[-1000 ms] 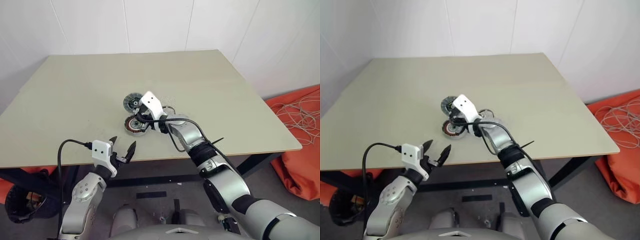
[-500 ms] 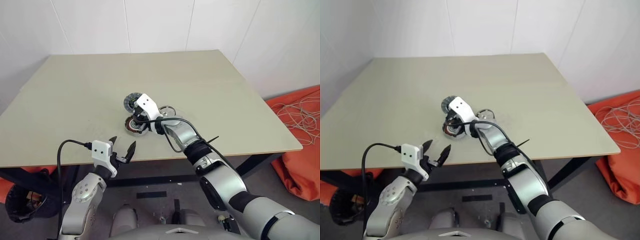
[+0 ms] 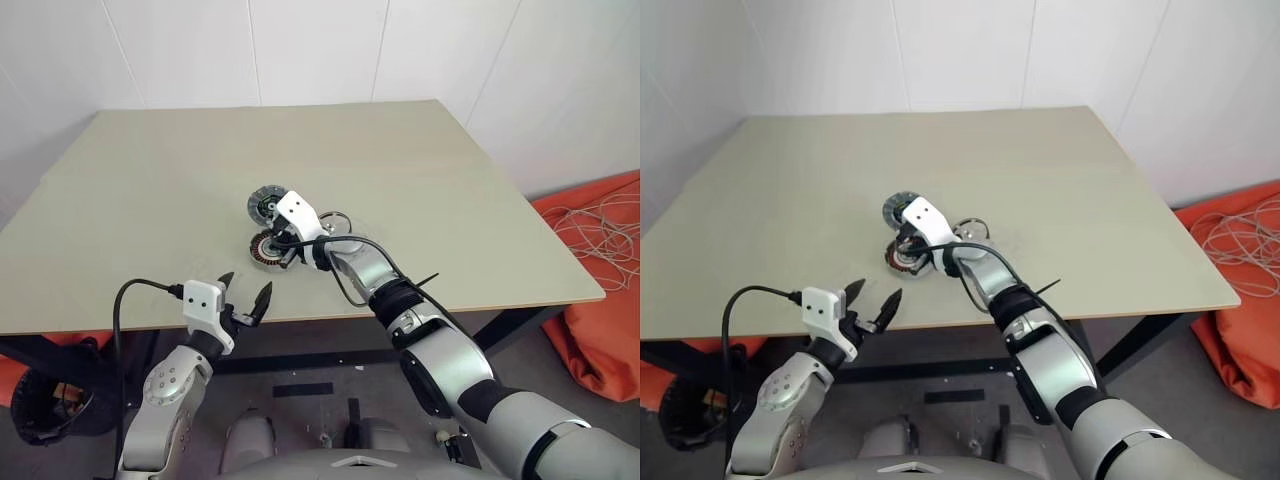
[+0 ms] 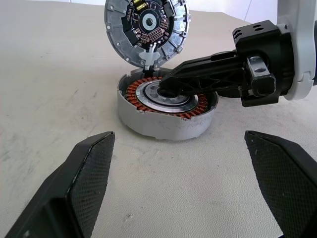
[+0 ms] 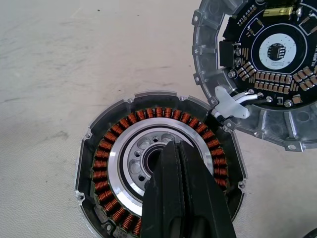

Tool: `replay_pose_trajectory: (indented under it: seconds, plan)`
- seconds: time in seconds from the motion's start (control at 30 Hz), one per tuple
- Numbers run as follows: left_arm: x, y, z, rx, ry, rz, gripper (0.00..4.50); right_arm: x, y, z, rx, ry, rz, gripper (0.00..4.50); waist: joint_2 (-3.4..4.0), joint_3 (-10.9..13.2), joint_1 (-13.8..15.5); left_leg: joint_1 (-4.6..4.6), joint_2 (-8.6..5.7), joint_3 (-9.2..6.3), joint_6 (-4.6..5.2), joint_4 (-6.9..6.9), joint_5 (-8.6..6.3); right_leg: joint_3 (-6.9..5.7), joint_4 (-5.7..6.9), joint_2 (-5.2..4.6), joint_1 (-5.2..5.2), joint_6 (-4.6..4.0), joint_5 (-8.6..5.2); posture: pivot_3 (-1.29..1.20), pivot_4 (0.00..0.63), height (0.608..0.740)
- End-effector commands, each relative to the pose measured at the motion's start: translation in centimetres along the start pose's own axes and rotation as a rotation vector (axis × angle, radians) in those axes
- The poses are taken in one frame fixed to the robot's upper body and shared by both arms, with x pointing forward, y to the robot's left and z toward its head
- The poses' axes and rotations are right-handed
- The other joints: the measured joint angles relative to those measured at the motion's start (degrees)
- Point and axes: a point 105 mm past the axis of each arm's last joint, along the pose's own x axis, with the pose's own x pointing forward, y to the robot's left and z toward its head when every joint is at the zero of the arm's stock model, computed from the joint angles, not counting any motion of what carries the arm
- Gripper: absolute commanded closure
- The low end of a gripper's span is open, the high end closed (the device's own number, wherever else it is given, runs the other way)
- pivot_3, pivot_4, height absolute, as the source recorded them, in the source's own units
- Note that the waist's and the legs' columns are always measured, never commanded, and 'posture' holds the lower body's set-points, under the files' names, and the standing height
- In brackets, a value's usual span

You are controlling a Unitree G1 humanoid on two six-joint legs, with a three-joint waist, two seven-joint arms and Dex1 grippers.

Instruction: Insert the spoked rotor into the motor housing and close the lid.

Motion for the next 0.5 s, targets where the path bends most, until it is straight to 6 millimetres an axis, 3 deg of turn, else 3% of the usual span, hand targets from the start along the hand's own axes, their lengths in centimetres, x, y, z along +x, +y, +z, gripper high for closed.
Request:
replay_pose_trajectory:
  seconds: [0.03, 0.3, 0.5]
  plan:
    - [0.0, -0.2, 1.2, 0.011, -0.043, -0.011, 0.00, -0.2, -0.6, 1.2, -0.020, -0.036, -0.018, 4.49, 0.00, 0.00, 0.00, 0.00, 0.00, 0.00, 0.00, 0.00, 0.00, 0.00, 0.00, 0.00, 0.00, 0.00, 0.00, 0.00, 0.000, 0.740]
    - [0.1, -0.2, 1.0, 0.008, -0.041, -0.016, 0.00, 0.1, 0.6, 1.3, -0.040, -0.031, 0.025, 4.49, 0.00, 0.00, -0.01, 0.02, 0.00, 0.00, 0.00, 0.00, 0.00, 0.00, 0.02, 0.00, 0.01, 0.00, 0.00, 0.00, 0.000, 0.740]
    - [-0.2, 0.0, 0.9, 0.010, -0.040, -0.001, 0.00, -2.9, -0.1, 5.1, 0.096, -0.220, 0.042, 4.49, -0.01, 0.01, 0.10, -0.04, 0.00, -0.01, 0.01, 0.00, 0.00, 0.00, 0.00, 0.00, -0.03, -0.01, -0.01, 0.00, 0.000, 0.740]
